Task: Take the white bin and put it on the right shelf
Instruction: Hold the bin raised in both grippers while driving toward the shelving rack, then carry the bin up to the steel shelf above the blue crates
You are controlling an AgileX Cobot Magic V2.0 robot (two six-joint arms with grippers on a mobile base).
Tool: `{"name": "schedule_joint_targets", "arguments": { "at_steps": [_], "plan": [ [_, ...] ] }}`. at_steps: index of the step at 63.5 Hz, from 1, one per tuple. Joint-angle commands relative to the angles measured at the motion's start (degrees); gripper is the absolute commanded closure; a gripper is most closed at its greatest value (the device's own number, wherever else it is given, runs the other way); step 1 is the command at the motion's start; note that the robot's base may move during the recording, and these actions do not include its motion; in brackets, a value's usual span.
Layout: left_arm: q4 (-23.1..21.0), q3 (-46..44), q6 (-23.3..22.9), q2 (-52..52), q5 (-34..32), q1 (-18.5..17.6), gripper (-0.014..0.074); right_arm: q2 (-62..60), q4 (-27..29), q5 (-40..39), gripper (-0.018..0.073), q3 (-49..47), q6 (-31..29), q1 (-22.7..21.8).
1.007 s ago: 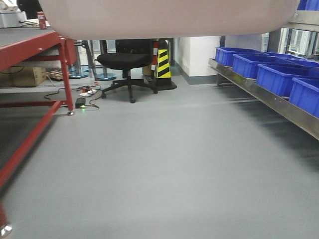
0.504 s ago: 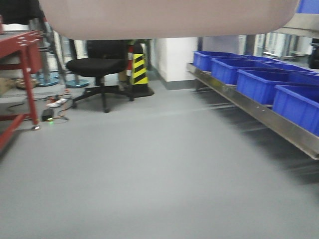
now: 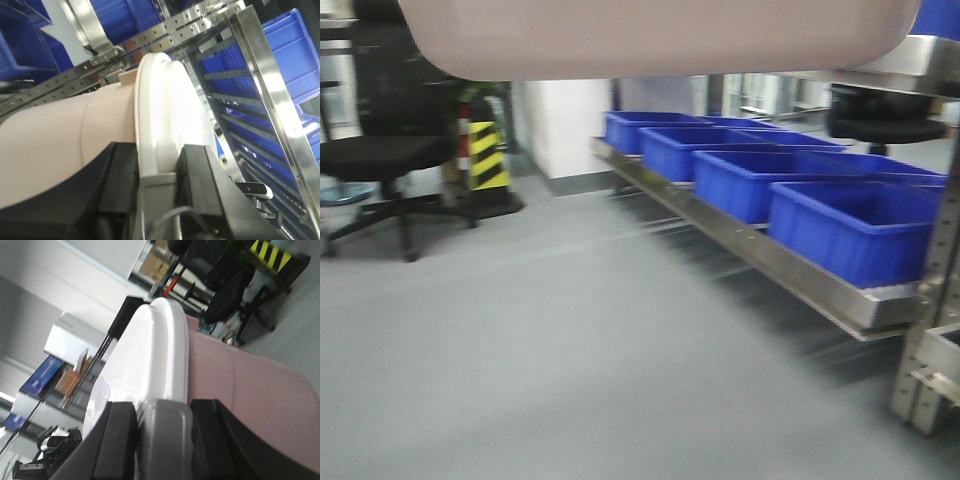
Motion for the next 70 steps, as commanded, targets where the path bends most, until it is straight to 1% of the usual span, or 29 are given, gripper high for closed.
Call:
{"name": "schedule_joint_targets", "arguments": {
  "at_steps": [1, 70],
  "plan": [
    [-1.36, -1.97, 0.87, -2.36, 15.54, -2.47, 0.0722, -1.98, 6.9, 11.65, 0.0503, -2.56, -0.42, 1.78],
    [-1.36, -1.97, 0.87, -2.36, 15.51, -2.47, 0.0722, -1.98, 6.9, 11.65, 0.0503, -2.56, -0.42, 1.78]
  ]
}}
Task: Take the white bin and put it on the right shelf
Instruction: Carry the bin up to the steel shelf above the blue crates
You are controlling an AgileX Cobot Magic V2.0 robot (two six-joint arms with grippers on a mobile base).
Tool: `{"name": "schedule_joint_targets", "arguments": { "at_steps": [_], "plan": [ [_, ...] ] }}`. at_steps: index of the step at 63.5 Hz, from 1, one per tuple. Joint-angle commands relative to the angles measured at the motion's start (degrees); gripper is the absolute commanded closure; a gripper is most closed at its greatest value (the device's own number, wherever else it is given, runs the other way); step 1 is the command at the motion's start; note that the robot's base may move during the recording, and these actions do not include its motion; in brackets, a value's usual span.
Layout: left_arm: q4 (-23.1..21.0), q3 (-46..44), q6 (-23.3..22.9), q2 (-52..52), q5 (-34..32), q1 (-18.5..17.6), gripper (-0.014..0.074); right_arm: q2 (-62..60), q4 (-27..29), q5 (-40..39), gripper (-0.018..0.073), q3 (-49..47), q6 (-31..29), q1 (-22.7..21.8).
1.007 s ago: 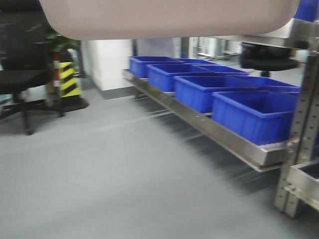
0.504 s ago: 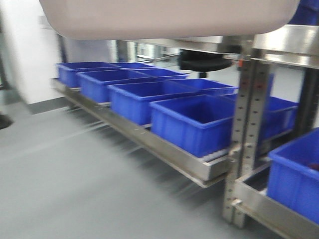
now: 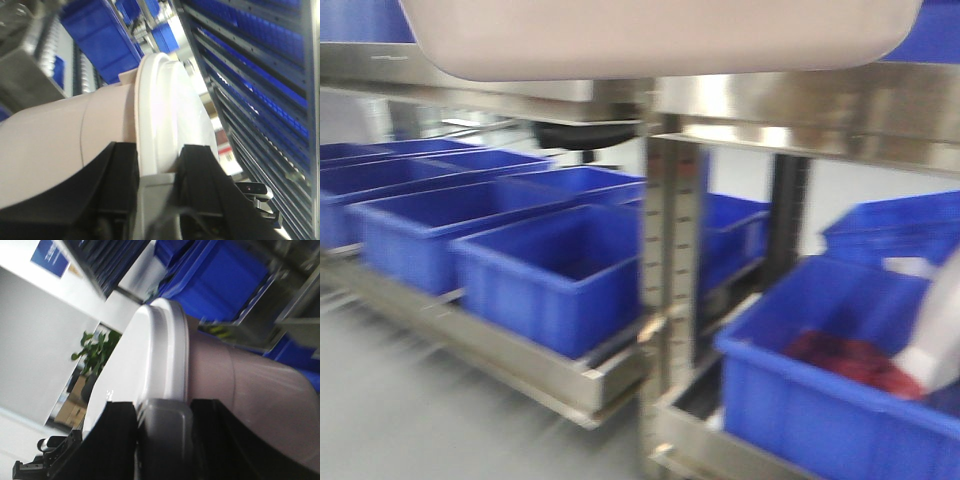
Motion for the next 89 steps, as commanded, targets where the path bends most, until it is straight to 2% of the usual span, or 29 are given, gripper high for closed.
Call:
{"name": "schedule_joint_targets", "arguments": {
  "at_steps": [1, 89],
  "plan": [
    [-1.36, -1.97, 0.87, -2.36, 15.51, -2.47, 0.0722, -1.98, 6.9, 11.74, 0.0503, -2.56, -0.42, 1.74],
    [-1.36, -1.97, 0.87, -2.36, 15.51, -2.47, 0.0722, -1.98, 6.9, 11.74, 0.0503, -2.56, -0.42, 1.74]
  ]
}}
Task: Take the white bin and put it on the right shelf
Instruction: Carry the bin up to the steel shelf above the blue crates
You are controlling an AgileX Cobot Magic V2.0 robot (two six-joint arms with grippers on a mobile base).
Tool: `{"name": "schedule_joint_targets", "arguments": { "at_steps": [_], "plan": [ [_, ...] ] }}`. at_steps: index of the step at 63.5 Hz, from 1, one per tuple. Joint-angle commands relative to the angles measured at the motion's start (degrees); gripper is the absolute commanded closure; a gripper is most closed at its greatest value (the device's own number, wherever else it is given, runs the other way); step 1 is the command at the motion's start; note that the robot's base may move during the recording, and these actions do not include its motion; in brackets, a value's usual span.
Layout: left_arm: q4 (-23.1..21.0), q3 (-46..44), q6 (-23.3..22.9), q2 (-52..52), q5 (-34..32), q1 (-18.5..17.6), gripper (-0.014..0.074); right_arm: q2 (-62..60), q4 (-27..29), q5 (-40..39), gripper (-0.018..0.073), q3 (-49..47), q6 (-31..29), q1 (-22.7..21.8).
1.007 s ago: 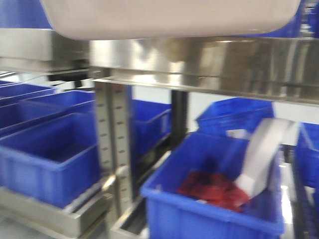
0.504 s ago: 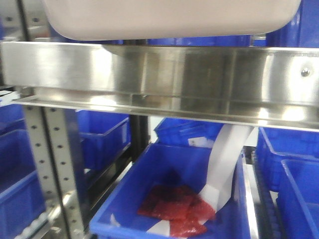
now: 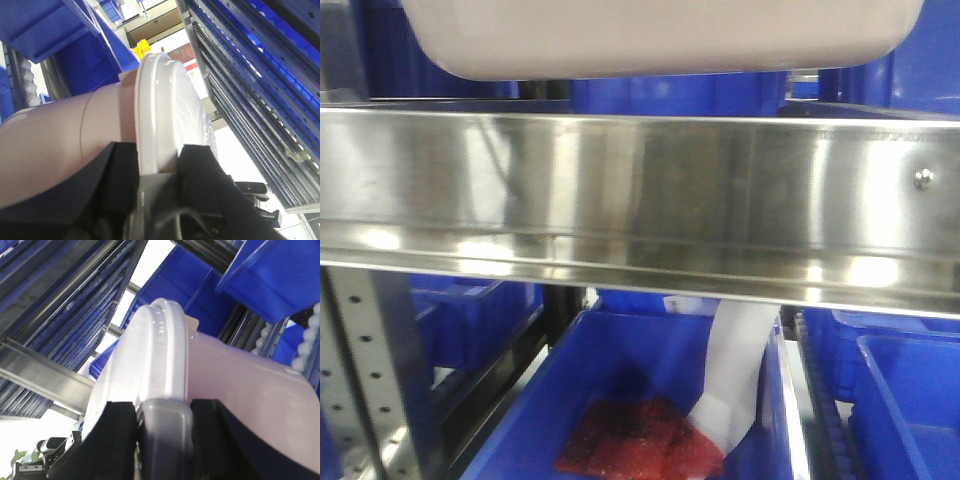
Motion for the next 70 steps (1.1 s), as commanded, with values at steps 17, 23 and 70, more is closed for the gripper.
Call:
{"name": "schedule_joint_targets", "arguments": {
  "at_steps": [17, 23, 70],
  "plan": [
    [-1.36, -1.97, 0.87, -2.36, 15.51, -2.34, 0.0722, -1.98, 6.9, 12.0, 0.0503, -2.52, -0.42, 1.74],
    [-1.36, -1.97, 0.87, -2.36, 15.51, -2.34, 0.0723, -1.98, 6.9, 12.0, 0.0503, -2.52, -0.42, 1.74],
    [-1.36, -1.97, 0.87, -2.36, 15.51, -2.34, 0.0722, -1.98, 6.9, 12.0, 0.0503, -2.52, -0.42, 1.74]
  ]
}}
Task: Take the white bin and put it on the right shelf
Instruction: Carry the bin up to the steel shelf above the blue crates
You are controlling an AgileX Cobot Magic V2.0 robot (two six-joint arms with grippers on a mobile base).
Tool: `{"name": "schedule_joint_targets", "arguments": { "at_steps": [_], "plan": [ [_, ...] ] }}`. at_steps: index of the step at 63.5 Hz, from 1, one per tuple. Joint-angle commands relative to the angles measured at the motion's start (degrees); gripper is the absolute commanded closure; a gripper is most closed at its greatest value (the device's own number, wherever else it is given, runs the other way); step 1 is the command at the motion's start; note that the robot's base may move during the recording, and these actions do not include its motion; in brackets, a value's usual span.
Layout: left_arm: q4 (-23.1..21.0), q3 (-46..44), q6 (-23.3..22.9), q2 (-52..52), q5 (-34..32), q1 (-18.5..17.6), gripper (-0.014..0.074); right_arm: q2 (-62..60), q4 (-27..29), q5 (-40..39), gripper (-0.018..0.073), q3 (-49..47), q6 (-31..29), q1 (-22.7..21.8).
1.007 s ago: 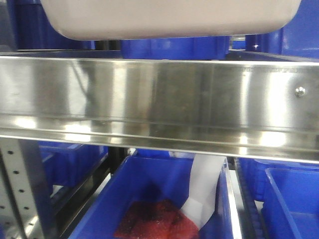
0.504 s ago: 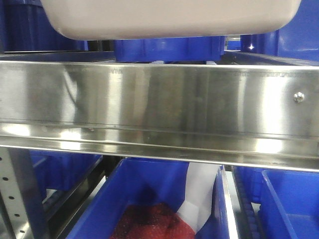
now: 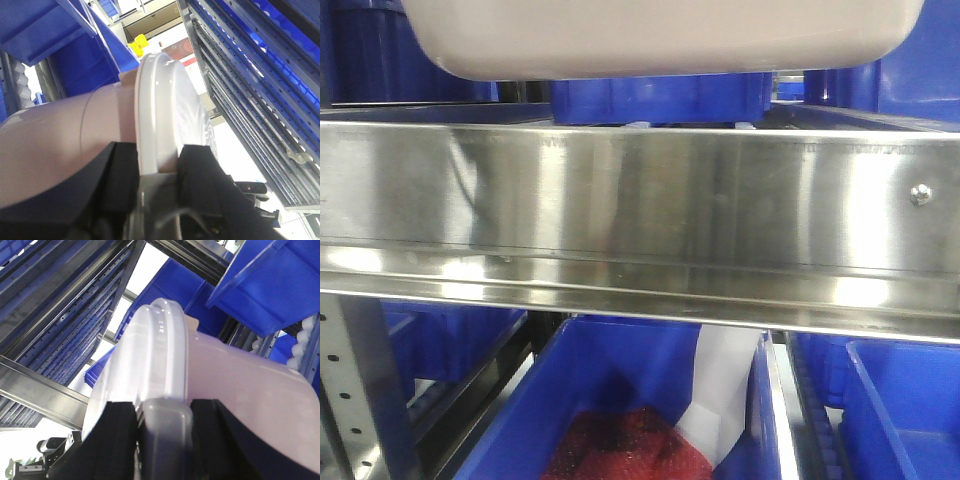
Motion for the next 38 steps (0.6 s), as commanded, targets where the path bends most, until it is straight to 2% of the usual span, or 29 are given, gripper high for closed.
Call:
{"name": "schedule_joint_targets", "arguments": {
  "at_steps": [1, 38],
  "plan": [
    [-1.36, -1.97, 0.87, -2.36, 15.51, -2.34, 0.0722, -1.98, 6.9, 12.0, 0.0503, -2.52, -0.42, 1.74],
    [-1.51, -1.97, 0.87, -2.36, 15.38, -2.34, 0.0722, -1.98, 6.9, 12.38, 0.0503, -2.52, -0.42, 1.74]
  ]
}}
